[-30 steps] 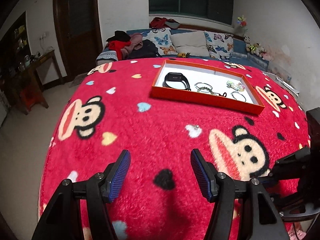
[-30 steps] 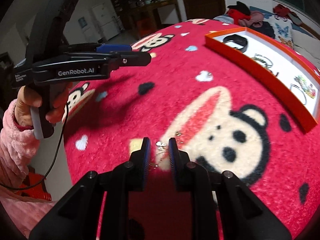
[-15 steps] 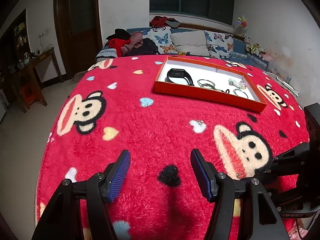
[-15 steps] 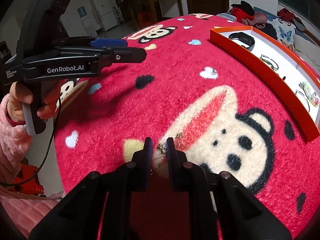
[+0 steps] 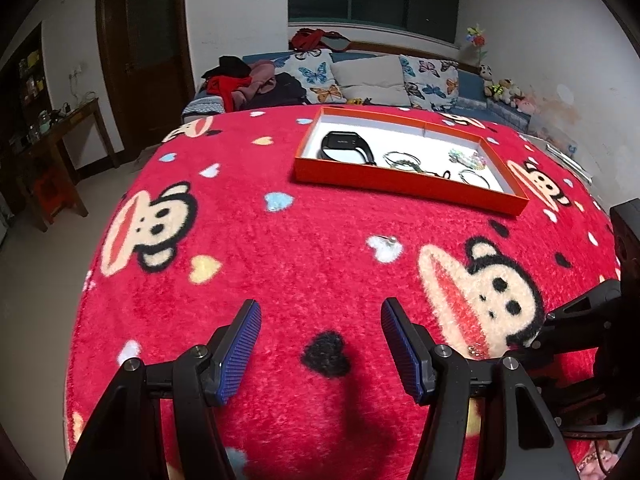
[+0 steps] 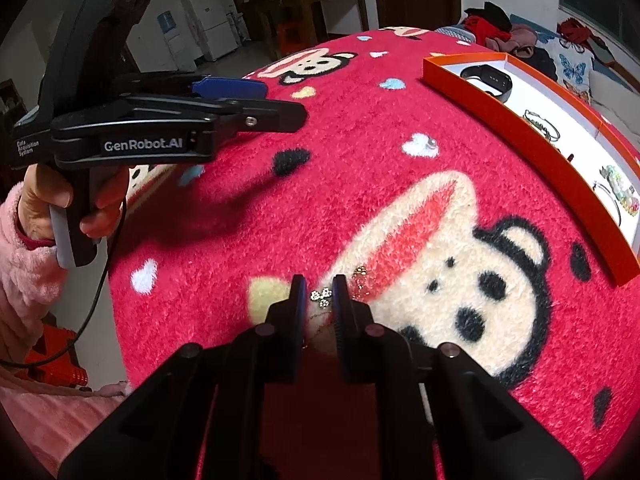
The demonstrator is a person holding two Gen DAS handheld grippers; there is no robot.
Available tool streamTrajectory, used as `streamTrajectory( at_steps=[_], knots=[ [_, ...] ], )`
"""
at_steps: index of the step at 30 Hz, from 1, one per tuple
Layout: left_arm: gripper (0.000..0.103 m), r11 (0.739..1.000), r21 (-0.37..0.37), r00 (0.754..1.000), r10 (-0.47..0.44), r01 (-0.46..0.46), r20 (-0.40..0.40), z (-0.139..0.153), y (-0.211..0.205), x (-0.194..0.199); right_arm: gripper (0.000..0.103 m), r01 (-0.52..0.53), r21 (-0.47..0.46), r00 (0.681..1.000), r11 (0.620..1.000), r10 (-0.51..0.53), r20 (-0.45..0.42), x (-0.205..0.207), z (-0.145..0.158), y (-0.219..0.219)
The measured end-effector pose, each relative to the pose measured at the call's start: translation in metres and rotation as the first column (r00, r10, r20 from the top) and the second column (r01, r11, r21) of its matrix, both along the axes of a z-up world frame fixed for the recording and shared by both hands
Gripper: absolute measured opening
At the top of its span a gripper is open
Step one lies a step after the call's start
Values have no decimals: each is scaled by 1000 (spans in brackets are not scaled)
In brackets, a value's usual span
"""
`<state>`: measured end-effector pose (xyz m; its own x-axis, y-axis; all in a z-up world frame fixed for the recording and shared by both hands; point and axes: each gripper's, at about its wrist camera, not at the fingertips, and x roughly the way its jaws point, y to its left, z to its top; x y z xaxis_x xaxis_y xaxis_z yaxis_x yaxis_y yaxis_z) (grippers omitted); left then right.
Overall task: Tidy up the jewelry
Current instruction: 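Move the right tool to the small silver charm on the blanket and grasp it, then carry the silver charm into the tray with the right tool and open it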
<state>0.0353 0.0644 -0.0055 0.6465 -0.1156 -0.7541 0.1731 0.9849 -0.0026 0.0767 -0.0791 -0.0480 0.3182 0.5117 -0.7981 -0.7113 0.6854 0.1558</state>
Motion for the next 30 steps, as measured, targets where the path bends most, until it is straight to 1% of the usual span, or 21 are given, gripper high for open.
streamTrajectory(
  at_steps=[5,10,13,15,16,19,23,28,30],
  knots=[
    [66,999,-1,999,-50,50,-14,-7,-15,7,11,17,26,1000,1000,-17,-1,1,6,-7],
    [65,992,-25,992,-121,120,-20,-15,-38,24,11,75,69,997,995,-76,14,7,22,-29],
    [58,988,-22,988,-156,155,-13,-18,-52,40,11,106,95,994,990,-109,25,11,33,-42],
    [50,984,-29,985,-174,174,-15,-20,-58,53,11,130,110,990,985,-135,41,15,40,-52],
    [46,984,-29,984,-177,176,-22,-22,-61,59,11,143,118,987,983,-150,50,17,44,-57],
    [41,987,-48,986,-155,153,-53,-30,-65,80,11,171,143,981,975,-183,69,23,53,-67],
    [28,989,-87,989,-125,118,-80,-40,-67,96,11,197,167,972,966,-215,93,30,62,-77],
    [24,993,-76,993,-92,87,-71,-44,-71,103,11,221,192,964,956,-243,103,39,66,-87],
    [20,995,-58,994,-80,76,-68,-46,-73,104,11,226,195,963,954,-249,102,43,65,-87]
  ],
)
